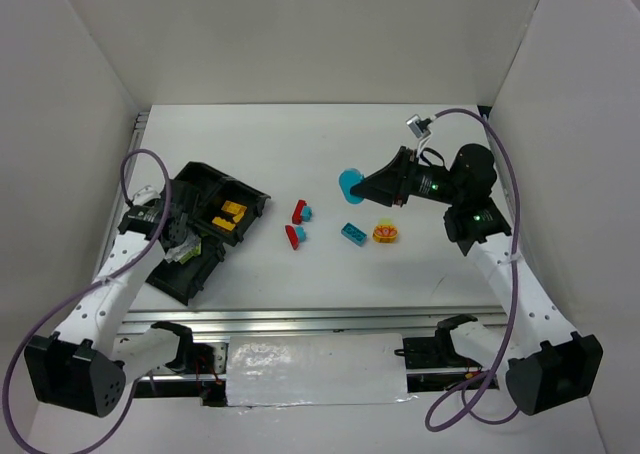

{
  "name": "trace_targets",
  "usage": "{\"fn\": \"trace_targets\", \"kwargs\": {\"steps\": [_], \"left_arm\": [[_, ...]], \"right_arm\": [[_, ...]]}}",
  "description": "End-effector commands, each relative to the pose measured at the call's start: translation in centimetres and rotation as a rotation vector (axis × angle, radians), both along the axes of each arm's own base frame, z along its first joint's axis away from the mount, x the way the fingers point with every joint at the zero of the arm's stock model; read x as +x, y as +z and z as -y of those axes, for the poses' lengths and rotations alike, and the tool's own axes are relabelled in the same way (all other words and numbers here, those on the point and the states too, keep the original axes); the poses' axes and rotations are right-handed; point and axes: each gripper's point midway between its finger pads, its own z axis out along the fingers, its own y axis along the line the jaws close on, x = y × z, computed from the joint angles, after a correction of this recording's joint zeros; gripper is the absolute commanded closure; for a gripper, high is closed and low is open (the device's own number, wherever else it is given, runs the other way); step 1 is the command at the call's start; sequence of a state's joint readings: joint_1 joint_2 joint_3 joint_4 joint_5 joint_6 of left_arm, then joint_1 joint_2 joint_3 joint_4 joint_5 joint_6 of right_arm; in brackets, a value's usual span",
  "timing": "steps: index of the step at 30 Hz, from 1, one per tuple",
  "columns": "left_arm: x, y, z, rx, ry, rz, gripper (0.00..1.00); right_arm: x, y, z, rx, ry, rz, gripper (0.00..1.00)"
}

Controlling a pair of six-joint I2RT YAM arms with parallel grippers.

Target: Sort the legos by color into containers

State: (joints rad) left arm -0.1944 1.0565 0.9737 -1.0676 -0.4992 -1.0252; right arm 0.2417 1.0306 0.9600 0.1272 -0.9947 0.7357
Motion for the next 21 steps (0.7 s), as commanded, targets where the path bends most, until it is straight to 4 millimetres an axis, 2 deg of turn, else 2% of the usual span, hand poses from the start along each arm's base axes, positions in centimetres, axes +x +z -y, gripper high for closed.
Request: {"fn": "trace_targets", "kwargs": {"steps": [1, 3, 4, 6, 9, 12, 14, 15, 16, 17, 19, 20, 21], "left_arm": [[1.5, -0.5, -0.7, 0.03, 0.035, 0.026, 0.45], [1.6, -1.1, -0.9, 0.032, 0.045, 0.007, 0.3], [1.7, -1.2, -0.8, 0.028, 0.046, 0.01, 0.16], [1.8, -1.6, -0.9, 0.032, 0.052, -0.008, 0.01], [2.1, -1.5, -0.9, 0.028, 0.046, -0.012, 0.01], [3.1, 0.0, 0.3, -0.02, -0.029, 0.031, 0.01], [5.2, 2.0, 2.9, -0.123, -0.184, 0.149, 0.02], [5.5, 2.9, 5.7, -0.243, -0.299, 0.216, 0.03], [6.1, 3.9, 7.2, -0.301, -0.374, 0.276, 0.02], [7.7, 6.0, 8.9, -0.352, -0.464, 0.396, 0.02], [7.7, 8.3, 12.2, -0.476, -0.631, 0.504, 0.03], [7.5, 11.0, 15.1, -0.59, -0.776, 0.607, 0.02], [7.2, 12.2, 16.2, -0.654, -0.811, 0.647, 0.03]], "right_arm": [[-1.6, 0.7, -0.2, 0.004, 0.038, 0.053, 1.0], [-2.0, 0.7, -0.2, 0.001, 0.044, 0.053, 1.0], [-2.1, 0.7, -0.3, -0.001, 0.047, 0.054, 1.0], [-2.3, 0.7, -0.5, -0.007, 0.057, 0.059, 1.0], [-2.4, 0.8, -0.8, -0.008, 0.066, 0.056, 1.0], [-2.5, 0.6, -1.4, -0.007, 0.097, 0.032, 1.0], [-2.5, 0.2, -1.9, -0.018, 0.116, 0.016, 1.0], [-2.5, -0.1, -2.0, -0.026, 0.117, 0.01, 1.0], [-2.5, -0.1, -2.1, -0.026, 0.119, 0.009, 1.0], [-2.5, -0.3, -2.3, -0.027, 0.126, 0.003, 1.0], [-2.4, -0.4, -2.6, -0.022, 0.147, -0.011, 1.0], [-2.7, -0.5, -3.0, -0.021, 0.17, -0.019, 1.0], [-3.0, -0.6, -3.2, -0.02, 0.199, -0.026, 1.0]]}}
